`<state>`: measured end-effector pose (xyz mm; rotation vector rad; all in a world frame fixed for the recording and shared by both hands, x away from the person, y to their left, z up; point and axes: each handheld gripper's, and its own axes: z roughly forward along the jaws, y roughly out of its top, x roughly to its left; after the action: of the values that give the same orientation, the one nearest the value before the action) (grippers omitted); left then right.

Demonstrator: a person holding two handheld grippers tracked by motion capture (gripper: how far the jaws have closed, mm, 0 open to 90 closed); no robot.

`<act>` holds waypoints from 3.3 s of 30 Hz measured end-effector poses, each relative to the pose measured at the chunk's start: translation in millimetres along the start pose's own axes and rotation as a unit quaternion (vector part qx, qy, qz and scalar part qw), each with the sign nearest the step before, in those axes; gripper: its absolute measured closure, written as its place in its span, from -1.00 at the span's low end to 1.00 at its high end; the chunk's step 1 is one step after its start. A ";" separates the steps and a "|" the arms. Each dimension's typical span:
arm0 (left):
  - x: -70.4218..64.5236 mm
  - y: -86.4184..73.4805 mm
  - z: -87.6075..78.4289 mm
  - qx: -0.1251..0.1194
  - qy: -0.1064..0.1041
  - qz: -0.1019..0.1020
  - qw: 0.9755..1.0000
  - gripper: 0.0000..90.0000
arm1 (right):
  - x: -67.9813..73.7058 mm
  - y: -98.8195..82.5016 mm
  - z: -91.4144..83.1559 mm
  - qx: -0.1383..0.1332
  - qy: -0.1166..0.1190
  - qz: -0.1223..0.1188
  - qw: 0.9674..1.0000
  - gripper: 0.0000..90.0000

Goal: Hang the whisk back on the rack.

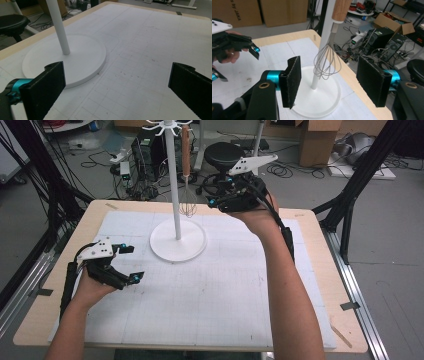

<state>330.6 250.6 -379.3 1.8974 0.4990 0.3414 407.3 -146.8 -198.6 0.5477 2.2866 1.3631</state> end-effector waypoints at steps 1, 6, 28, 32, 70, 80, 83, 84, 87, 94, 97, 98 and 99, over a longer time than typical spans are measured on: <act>-0.1 -0.1 0.3 0.000 0.000 -0.001 1.000 -0.96 | 0.6 -2.0 -0.7 -0.002 0.001 0.001 1.000 -0.20; -1.6 -0.5 3.4 0.005 -0.002 0.001 1.000 -0.96 | 2.1 -12.1 -1.1 0.005 0.006 0.008 1.000 -0.33; -0.5 -1.1 3.0 0.004 -0.004 -0.001 1.000 -0.96 | 10.6 -68.2 -27.0 -0.033 0.002 0.030 0.999 -0.46; -0.1 -1.8 3.1 0.002 -0.004 -0.004 1.000 -0.96 | 15.2 -83.2 -31.0 -0.039 0.001 0.030 0.999 -0.47; -1.6 -3.9 5.4 -0.003 -0.013 -0.002 1.000 -0.96 | 44.3 -189.2 -28.9 -0.033 0.001 0.072 0.997 -0.55; -2.0 -5.2 8.0 -0.001 -0.014 -0.004 1.000 -0.96 | 52.4 -206.3 -22.5 -0.009 0.005 0.075 0.997 -0.57; -1.8 -5.3 8.4 0.000 -0.016 -0.002 1.000 -0.96 | 51.5 -209.1 -22.4 -0.009 0.004 0.075 0.997 -0.57; -1.9 -5.2 8.3 0.000 -0.015 -0.004 1.000 -0.96 | 51.4 -209.6 -22.3 -0.010 0.004 0.078 0.997 -0.57; -2.5 -5.4 8.1 -0.002 -0.015 -0.006 1.000 -0.96 | 50.6 -210.5 -21.4 -0.007 0.004 0.081 0.997 -0.58; -2.0 -6.2 9.8 0.001 -0.014 -0.006 1.000 -0.96 | 50.4 -211.3 -18.7 -0.003 0.006 0.077 0.997 -0.58; -2.0 -6.1 9.8 0.001 -0.014 -0.006 1.000 -0.96 | 49.6 -211.7 -19.3 -0.004 0.004 0.081 0.997 -0.58; -1.9 -6.3 9.9 0.000 -0.015 -0.007 1.000 -0.96 | 49.3 -211.9 -19.4 -0.004 0.004 0.081 0.997 -0.58; -1.8 -6.5 9.9 0.001 -0.015 -0.006 1.000 -0.96 | 49.3 -212.1 -19.7 -0.003 0.003 0.083 0.997 -0.58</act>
<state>332.5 243.8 -389.0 1.8983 0.4907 0.3045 330.7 -228.5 -386.3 0.7470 2.2836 1.4492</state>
